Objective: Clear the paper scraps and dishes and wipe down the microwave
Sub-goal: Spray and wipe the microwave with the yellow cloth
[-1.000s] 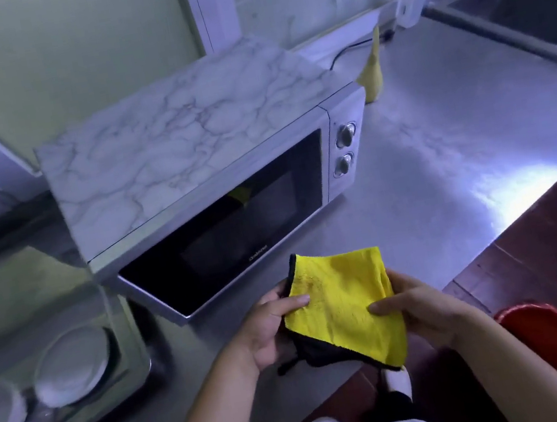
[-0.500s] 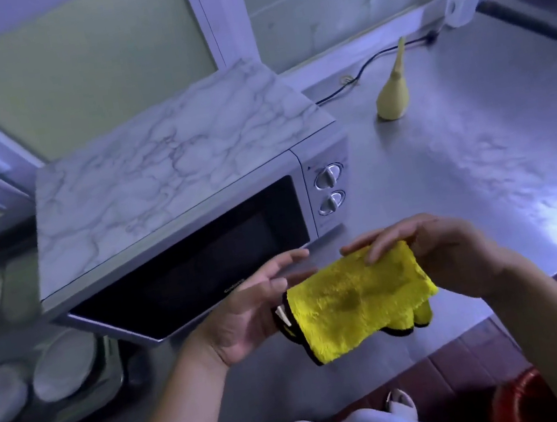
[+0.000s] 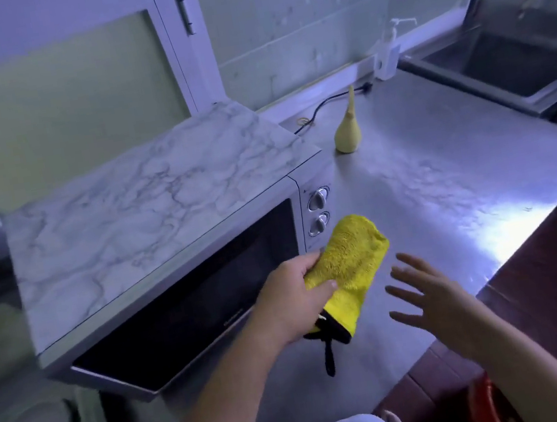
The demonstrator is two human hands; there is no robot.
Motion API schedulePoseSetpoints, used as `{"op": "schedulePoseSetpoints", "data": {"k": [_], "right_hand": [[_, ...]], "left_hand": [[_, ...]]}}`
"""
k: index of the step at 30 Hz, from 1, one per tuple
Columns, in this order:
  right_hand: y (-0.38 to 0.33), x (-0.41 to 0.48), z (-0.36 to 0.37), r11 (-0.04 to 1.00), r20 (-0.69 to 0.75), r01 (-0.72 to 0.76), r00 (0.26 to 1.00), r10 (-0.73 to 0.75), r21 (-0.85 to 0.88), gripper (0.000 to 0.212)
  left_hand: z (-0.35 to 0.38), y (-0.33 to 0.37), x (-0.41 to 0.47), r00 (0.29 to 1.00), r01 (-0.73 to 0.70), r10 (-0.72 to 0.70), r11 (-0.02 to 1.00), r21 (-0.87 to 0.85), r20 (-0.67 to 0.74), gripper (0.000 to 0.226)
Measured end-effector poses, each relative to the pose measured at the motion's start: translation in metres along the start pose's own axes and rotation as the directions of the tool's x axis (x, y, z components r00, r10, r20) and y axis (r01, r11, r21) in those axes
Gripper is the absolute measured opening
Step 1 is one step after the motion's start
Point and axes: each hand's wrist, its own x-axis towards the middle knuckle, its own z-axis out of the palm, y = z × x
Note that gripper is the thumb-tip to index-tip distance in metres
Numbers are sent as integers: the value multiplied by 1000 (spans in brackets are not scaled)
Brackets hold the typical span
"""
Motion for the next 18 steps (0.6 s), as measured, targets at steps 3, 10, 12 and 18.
{"op": "schedulePoseSetpoints", "data": {"k": [3,10,12,18], "right_hand": [[42,-21,21,965,54,-242,970,238,102,71],[61,-53,45,841,329,-77,936,-124,535,69],[60,-54,41,840,265,0,949,-171,542,73],[34,-47,34,915,15,98,993,-113,392,50]], "left_hand": [[14,9,-2,996,59,-25,917,395,-91,30],[34,1,-30,932,52,132,873,-485,337,36],[35,-6,-33,926,119,108,825,-552,362,38],[33,0,-38,966,107,-3,916,-387,259,33]]}}
